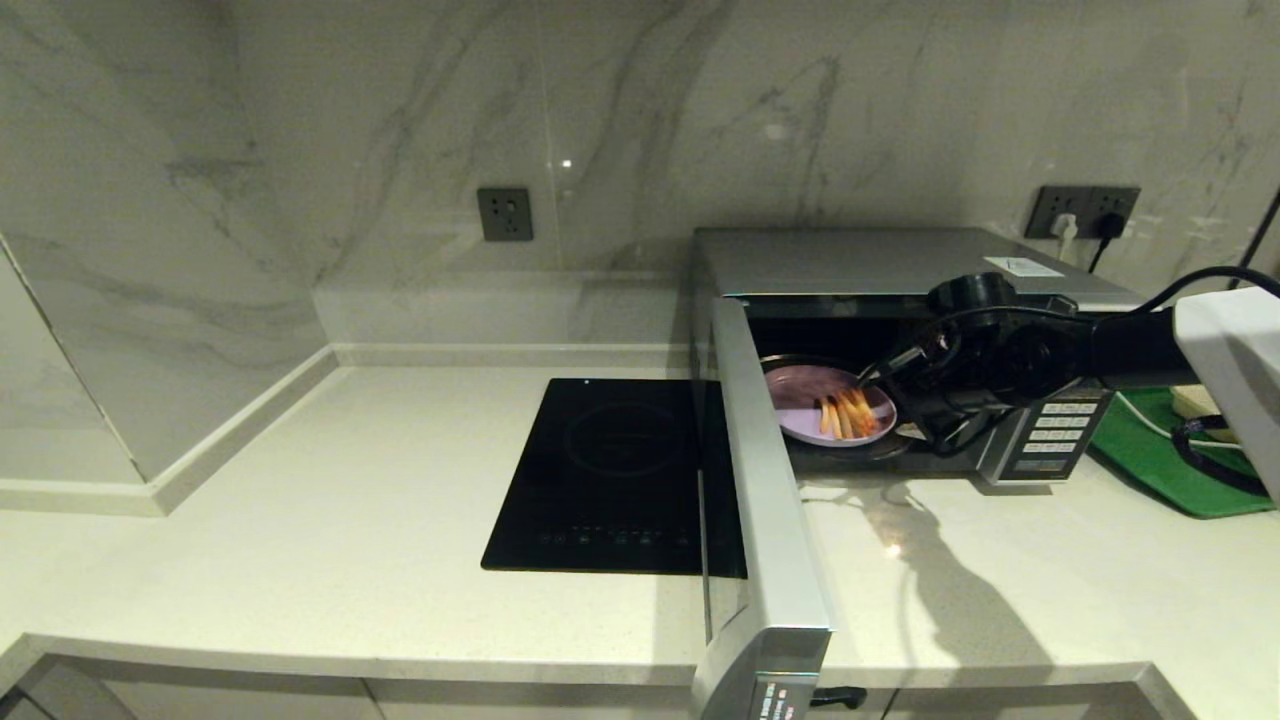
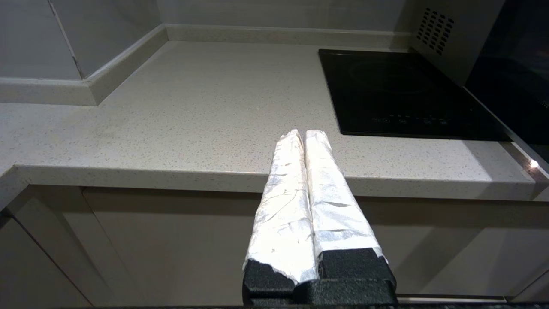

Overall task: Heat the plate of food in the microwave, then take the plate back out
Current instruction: Close the microwave oven

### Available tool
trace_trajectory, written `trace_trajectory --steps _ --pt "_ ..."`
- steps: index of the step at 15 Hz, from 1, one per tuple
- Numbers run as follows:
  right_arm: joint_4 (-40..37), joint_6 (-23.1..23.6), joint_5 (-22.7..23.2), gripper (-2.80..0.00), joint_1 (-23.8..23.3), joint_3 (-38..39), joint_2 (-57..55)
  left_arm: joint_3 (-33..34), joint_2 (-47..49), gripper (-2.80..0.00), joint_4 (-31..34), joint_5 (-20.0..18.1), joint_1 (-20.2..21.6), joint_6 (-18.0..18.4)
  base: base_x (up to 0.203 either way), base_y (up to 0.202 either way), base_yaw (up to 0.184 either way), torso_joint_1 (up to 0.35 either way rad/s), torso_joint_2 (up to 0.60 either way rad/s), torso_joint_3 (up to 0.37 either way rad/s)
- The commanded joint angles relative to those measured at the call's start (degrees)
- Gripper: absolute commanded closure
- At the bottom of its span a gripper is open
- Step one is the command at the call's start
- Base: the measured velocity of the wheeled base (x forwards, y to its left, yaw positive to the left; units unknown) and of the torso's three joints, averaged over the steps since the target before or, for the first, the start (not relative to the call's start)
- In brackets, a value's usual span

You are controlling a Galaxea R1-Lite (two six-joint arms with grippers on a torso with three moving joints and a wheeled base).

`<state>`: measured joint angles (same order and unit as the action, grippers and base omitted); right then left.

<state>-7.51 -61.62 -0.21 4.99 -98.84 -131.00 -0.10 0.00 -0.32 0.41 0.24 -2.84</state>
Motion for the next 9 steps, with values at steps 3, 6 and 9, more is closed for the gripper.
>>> trace_trajectory --steps 3,6,9 --pt "-3.1 -0.7 0.1 -2.8 0.1 4.5 5.1 0.0 -0.1 0.0 0.0 0.0 0.0 -0.1 0.0 0.0 0.0 0.0 0.0 0.0" --pt "-3.1 0.1 0.5 0.0 0.1 12.6 13.3 0.0 -0.1 0.0 0.0 0.0 0.0 -0.1 0.0 0.0 0.0 0.0 0.0 0.0" --pt "-2.9 2.0 2.1 0.0 0.2 21.9 23.3 0.0 -0.1 0.0 0.0 0.0 0.0 -0.1 0.0 0.0 0.0 0.0 0.0 0.0"
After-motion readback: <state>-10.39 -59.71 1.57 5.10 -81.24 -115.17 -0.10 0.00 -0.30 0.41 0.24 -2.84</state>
